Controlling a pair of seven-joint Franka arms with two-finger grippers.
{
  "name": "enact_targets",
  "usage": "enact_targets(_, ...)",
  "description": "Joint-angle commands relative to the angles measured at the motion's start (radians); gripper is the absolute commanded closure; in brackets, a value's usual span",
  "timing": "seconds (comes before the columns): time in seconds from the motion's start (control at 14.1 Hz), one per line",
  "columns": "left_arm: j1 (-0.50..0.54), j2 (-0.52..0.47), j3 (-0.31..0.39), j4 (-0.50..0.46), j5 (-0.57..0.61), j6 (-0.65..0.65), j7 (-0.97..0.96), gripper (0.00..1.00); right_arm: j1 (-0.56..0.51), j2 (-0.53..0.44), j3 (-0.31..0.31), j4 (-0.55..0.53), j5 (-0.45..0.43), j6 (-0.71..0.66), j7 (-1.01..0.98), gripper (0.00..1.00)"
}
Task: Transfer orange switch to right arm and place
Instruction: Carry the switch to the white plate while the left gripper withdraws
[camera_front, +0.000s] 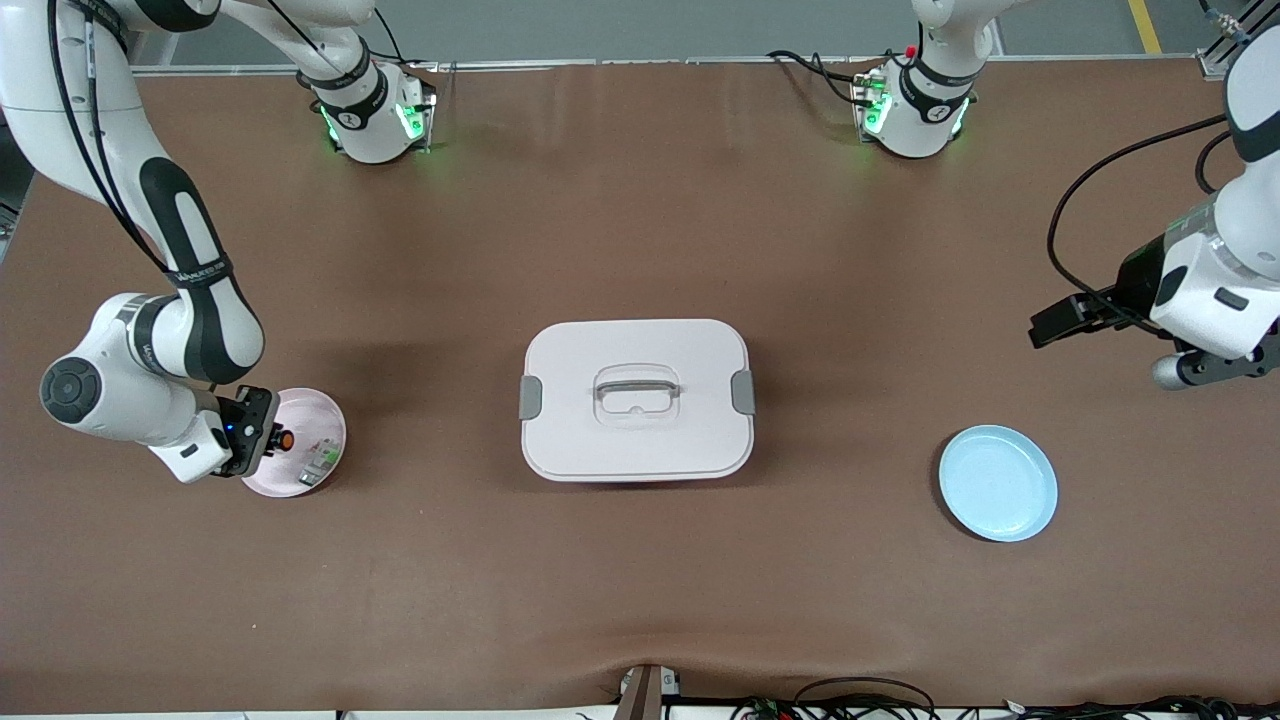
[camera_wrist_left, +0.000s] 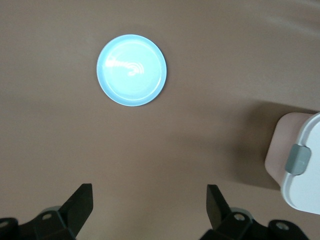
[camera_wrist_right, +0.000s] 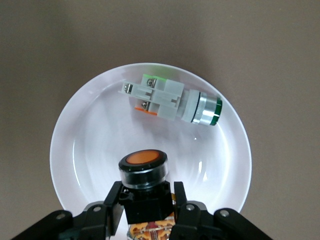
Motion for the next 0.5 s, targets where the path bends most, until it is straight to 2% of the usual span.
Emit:
enact_targets(0.0,-0.006,-0.048,-0.018,0.009,0.042,-0.059,0.037,0.0,-0.01,0.013,0.01,0.011,-0.018,-0.001,-0.014,1.0)
enact_targets(0.21,-0.012,-0.09,-0.023,0.009,0.042,-0.074,0.05,0.0,-0.01,0.024,0.01,0.009,-0.016,0.001,-0.014,1.0)
enact_targets(0.42,-0.011,-0.128,-0.017,0.001,0.03,-0.074,0.173,0.0,-0.005,0.03,0.01,-0.018,-0.016,0.042,-0.014,1.0)
